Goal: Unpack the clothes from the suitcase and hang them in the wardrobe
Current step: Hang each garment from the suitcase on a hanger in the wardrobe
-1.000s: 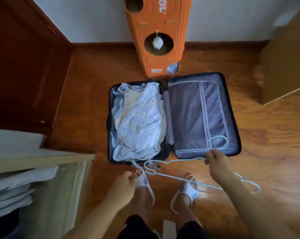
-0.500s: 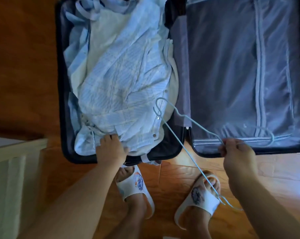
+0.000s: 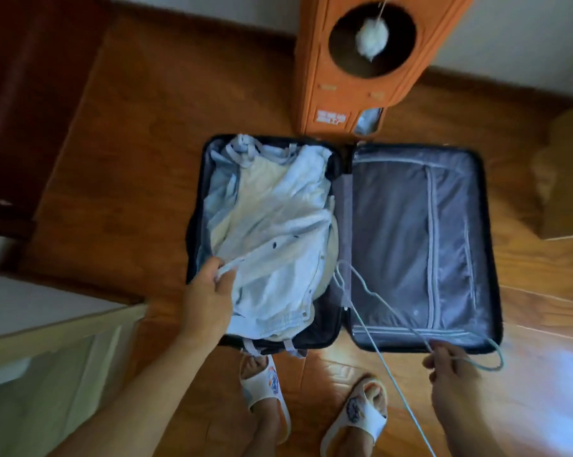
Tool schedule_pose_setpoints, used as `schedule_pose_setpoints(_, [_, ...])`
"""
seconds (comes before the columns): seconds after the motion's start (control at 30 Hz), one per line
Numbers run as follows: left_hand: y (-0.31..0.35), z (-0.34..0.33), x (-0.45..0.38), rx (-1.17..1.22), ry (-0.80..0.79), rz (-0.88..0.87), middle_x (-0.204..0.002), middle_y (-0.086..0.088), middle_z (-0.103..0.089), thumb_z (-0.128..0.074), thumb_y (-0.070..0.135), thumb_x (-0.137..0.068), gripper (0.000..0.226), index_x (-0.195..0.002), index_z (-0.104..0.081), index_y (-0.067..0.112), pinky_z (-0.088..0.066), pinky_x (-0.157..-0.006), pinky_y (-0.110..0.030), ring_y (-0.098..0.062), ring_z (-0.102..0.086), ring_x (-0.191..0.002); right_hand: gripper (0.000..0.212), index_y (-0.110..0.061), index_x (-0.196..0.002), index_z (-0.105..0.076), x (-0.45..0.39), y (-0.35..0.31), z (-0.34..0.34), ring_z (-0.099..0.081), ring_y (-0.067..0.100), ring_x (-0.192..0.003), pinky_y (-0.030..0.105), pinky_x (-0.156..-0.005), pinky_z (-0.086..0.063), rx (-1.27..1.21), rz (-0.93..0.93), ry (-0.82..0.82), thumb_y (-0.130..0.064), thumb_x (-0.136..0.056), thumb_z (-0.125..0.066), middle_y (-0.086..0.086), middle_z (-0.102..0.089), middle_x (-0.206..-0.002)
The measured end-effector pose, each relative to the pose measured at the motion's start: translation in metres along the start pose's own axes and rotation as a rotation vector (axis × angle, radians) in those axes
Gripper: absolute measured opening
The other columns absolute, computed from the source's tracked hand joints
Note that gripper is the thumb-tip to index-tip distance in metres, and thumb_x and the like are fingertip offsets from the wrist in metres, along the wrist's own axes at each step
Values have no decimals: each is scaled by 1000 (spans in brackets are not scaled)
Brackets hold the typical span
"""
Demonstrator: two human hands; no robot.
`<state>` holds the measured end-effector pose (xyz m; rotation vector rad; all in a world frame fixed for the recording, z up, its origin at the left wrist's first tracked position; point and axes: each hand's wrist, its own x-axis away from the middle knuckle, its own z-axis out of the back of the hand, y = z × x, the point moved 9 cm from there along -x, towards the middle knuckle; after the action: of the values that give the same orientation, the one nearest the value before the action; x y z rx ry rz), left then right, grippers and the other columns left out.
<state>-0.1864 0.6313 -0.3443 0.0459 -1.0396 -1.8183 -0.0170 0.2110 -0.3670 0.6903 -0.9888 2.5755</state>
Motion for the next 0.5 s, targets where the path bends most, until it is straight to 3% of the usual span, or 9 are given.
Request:
schedule_pose_setpoints(0.03, [41,29,4,59,10,-13,-75,1,-56,-54,19,-104,14,-91,-56,13,-39,-54,-16,-2,-54,-63,20,-16,-95,-62,11,-28,18,-48,24,-58,33,-58,-39,-19,31,-6,-17,-105,-45,8,-61,-75])
schedule_pose_setpoints(0.13, [140,92,23,134,-67,5,-76,-9,-49,-52,30,-104,26,-92,-54,7,-35,-57,-31,-18,-47,-65,20,-20,-102,-61,35,-98,68,-50,18,-63,30,-58,-38,-69,115,-26,-19,-107,-41,7,-60,-79])
schedule_pose_setpoints(0.2, [182,108,44,122,-191,59,-82,-11,-49,-49,33,-105,27,-99,-54,7,-35,-59,-34,-25,-47,-70,21,-17,-104,-62,41,-130,93,-51,21,-65,32,-63,-41,-78,148,-33,-21,-107,-41,10,-62,-82])
schedule_pose_setpoints(0.3, [210,111,90,133,-261,118,-87,-10,-53,-49,28,-106,18,-97,-56,13,-38,-66,-34,-22,-51,-76,21,-17,-104,-63,41,-165,119,-53,23,-64,38,-65,-43,-99,195,-82,-22,-106,-43,12,-62,-80])
schedule_pose_setpoints(0.4, [207,114,137,162,-151,209,-86,-2,-59,-51,23,-105,15,-95,-59,16,-41,-64,-31,-20,-58,-77,20,-18,-107,-63,38,-188,140,-56,24,-65,37,-62,-43,-84,246,-173,-23,-106,-43,6,-63,-79])
schedule_pose_setpoints(0.5, [201,118,176,192,-28,291,-86,-15,-63,-55,20,-103,17,-87,-61,16,-45,-70,-36,-32,-63,-81,21,-21,-107,-63,37,-206,164,-56,25,-65,36,-58,-42,-59,275,-290,-23,-106,-42,7,-64,-85])
